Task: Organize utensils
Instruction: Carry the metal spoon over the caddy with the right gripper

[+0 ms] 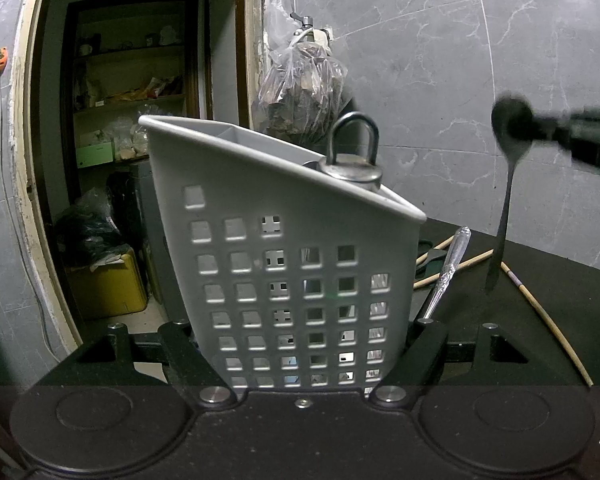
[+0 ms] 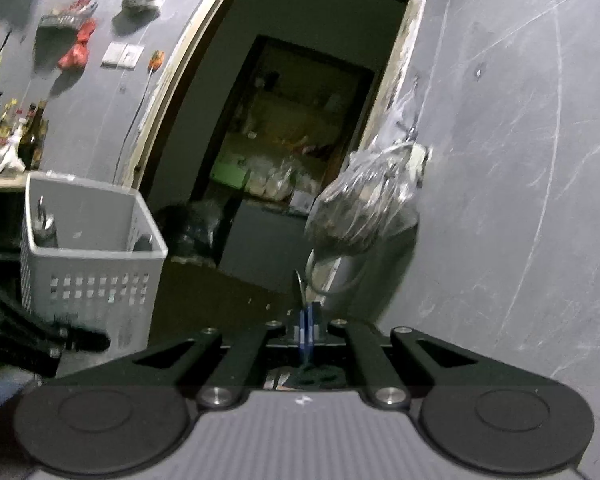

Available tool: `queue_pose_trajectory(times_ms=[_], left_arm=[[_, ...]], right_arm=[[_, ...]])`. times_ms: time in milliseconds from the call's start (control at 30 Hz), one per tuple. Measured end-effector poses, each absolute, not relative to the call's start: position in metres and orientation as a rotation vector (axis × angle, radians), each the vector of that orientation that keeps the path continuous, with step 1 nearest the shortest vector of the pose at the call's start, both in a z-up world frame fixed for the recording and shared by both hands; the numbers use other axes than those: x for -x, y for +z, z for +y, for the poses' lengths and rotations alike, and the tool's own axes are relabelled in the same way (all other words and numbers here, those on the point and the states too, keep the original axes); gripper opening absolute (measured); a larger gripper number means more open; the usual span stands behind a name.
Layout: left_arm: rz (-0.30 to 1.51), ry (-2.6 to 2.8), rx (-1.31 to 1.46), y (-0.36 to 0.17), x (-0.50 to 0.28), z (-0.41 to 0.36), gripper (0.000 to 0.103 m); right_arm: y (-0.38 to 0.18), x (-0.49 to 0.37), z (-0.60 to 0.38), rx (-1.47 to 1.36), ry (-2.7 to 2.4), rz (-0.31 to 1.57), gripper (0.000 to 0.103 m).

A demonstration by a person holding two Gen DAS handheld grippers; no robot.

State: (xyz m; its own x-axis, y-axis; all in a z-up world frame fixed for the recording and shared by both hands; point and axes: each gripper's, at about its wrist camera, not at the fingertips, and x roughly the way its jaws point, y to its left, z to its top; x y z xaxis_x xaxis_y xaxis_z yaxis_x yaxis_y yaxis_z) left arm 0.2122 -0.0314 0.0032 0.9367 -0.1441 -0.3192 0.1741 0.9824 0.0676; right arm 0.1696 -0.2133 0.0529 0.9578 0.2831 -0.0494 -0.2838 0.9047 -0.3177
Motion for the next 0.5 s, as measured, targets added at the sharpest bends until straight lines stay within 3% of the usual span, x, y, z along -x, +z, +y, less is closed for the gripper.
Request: queue_pose_trajectory(times_ms=[500], left_arm=[[0.320, -0.159, -0.097, 0.004, -0.211, -0.029, 0.077]], right_arm=[[0.122, -0.169, -0.202, 0.048, 0.504, -0.300, 0.002]])
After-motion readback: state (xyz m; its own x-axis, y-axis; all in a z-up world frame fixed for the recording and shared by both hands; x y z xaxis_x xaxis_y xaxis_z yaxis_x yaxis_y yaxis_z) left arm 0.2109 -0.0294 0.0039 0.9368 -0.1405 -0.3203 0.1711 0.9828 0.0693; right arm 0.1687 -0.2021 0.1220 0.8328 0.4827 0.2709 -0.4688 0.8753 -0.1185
